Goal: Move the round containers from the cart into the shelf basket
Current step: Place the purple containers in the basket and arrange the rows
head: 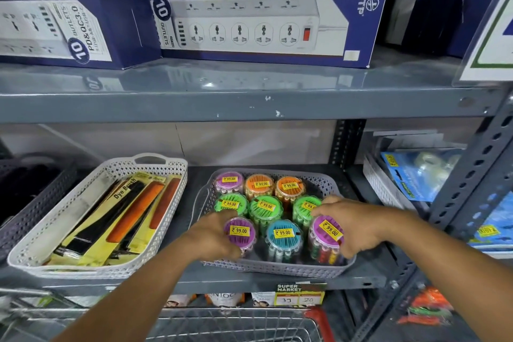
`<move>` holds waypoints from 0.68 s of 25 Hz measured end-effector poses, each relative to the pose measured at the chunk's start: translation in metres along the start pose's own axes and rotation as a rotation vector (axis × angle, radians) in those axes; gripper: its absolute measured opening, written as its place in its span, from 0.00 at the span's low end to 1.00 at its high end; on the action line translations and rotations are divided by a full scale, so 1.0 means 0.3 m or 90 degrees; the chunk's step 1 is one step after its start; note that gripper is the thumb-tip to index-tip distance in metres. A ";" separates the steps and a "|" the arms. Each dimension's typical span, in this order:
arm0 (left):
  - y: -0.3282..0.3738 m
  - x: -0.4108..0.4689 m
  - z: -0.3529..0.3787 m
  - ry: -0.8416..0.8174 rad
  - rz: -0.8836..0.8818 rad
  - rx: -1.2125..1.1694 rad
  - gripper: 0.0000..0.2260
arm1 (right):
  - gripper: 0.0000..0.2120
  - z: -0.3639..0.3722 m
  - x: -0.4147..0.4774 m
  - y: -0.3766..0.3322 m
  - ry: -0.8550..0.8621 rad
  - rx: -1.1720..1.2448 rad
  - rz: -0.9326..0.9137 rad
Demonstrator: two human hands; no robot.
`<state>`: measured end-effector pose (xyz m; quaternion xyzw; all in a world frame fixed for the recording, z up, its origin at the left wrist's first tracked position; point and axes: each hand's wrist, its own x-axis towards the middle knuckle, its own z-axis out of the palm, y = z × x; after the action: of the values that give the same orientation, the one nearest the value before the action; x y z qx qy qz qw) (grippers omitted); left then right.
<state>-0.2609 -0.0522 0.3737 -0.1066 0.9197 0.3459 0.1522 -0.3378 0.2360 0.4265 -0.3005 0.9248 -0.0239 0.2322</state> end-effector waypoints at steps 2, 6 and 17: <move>-0.009 -0.003 -0.004 -0.010 0.001 -0.019 0.47 | 0.46 0.012 0.011 0.007 -0.006 -0.014 -0.007; -0.040 -0.006 -0.004 -0.030 0.018 -0.076 0.46 | 0.44 0.034 0.034 0.011 -0.028 -0.037 -0.008; -0.055 0.004 0.001 -0.028 0.020 -0.102 0.44 | 0.43 0.084 -0.007 0.020 0.054 0.067 -0.009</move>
<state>-0.2569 -0.0643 0.3631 -0.0965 0.8871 0.4229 0.1579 -0.3283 0.2446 0.4038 -0.2929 0.9292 -0.0864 0.2081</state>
